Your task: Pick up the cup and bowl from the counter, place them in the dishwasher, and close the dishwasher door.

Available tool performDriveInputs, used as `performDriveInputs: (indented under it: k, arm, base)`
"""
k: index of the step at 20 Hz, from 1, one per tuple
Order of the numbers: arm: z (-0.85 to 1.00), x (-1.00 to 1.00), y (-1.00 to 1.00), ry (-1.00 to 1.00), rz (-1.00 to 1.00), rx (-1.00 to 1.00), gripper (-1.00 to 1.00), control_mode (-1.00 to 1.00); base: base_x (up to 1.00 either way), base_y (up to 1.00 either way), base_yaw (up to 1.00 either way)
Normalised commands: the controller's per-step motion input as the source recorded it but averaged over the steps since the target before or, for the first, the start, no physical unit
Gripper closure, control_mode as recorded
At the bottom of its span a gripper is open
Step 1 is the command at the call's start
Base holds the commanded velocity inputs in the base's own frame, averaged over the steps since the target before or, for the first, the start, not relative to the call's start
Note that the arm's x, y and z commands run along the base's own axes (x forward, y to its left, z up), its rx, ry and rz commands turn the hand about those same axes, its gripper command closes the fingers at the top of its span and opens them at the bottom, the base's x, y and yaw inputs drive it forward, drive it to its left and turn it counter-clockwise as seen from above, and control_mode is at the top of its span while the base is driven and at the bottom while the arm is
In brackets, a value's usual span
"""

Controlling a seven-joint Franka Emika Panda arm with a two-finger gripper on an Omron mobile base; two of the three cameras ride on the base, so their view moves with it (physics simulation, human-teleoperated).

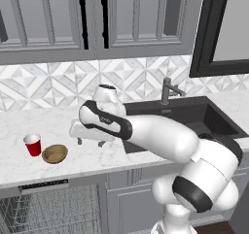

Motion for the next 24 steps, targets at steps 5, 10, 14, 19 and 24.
performDriveInputs:
  k: [5, 10, 14, 19, 24]
  arm:
    - [-0.16, 0.17, 0.52, 0.02, 0.00, -0.08, -1.00, -1.00]
    - [-0.10, 0.00, 0.48, 0.00, -0.01, -0.12, -1.00, -1.00]
    - [-0.21, 0.04, 0.29, 0.00, -0.01, -0.08, -1.00, -1.00]
    - [-0.29, 0.04, 0.22, 0.00, 0.00, -0.08, -1.00, -1.00]
    - [-0.08, 0.16, 0.00, 0.02, -0.04, 0.00, -1.00, -1.00]
  base:
    - [0.00, 0.00, 0.00]
    - [0.00, 0.00, 0.00]
    - [0.00, 0.00, 0.00]
    - [0.00, 0.00, 0.00]
    - [0.00, 0.00, 0.00]
